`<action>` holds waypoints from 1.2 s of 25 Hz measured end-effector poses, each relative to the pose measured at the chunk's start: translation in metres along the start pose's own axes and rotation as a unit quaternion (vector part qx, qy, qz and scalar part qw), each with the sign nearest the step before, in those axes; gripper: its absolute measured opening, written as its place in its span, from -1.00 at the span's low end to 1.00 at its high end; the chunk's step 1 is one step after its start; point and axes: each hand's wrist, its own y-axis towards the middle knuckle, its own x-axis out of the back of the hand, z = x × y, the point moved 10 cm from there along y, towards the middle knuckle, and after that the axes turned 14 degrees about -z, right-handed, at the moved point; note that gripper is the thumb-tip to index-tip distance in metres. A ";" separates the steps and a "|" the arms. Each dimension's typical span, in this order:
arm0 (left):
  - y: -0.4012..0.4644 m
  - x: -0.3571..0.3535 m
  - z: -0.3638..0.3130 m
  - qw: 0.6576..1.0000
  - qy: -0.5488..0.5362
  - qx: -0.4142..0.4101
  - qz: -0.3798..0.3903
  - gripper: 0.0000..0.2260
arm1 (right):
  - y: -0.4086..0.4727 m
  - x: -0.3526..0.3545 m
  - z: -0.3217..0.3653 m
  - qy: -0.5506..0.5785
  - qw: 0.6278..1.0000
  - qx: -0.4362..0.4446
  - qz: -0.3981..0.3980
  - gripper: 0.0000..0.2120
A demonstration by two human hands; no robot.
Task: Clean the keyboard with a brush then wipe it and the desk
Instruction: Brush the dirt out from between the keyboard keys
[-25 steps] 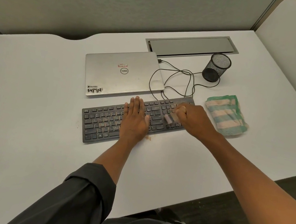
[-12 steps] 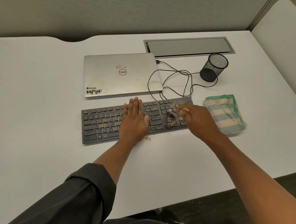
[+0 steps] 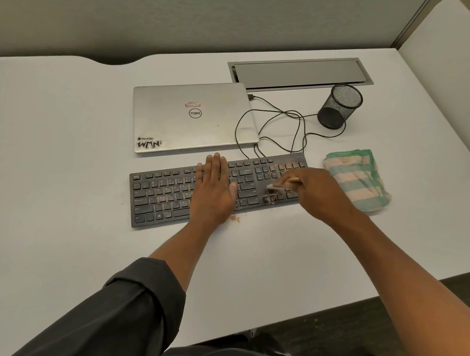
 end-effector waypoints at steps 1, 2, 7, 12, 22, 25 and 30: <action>0.000 0.000 0.000 1.000 0.001 -0.001 -0.001 -0.40 | 0.003 0.005 -0.006 -0.008 1.000 -0.010 -0.017 -0.84; 0.000 0.000 0.000 1.000 0.002 -0.001 -0.002 -0.40 | 0.007 0.006 -0.008 -0.016 0.999 -0.016 -0.026 -0.84; -0.001 0.001 -0.001 1.000 0.004 -0.003 -0.002 -0.40 | -0.004 -0.024 0.020 -0.008 0.998 0.007 0.059 -0.83; 0.000 0.001 0.000 1.000 0.003 -0.001 0.000 -0.40 | 0.014 -0.003 0.007 -0.033 0.999 -0.018 0.016 -0.83; 0.000 0.001 -0.001 1.000 -0.007 0.001 -0.005 -0.40 | 0.012 -0.028 0.034 -0.031 0.996 -0.025 0.073 -0.81; 0.000 0.001 0.000 1.000 -0.010 0.000 -0.006 -0.40 | -0.014 -0.032 0.040 -0.076 0.992 0.018 0.099 -0.80; 0.000 0.000 -0.001 1.000 -0.004 -0.001 -0.004 -0.40 | -0.008 -0.006 0.025 -0.031 0.999 -0.006 0.012 -0.83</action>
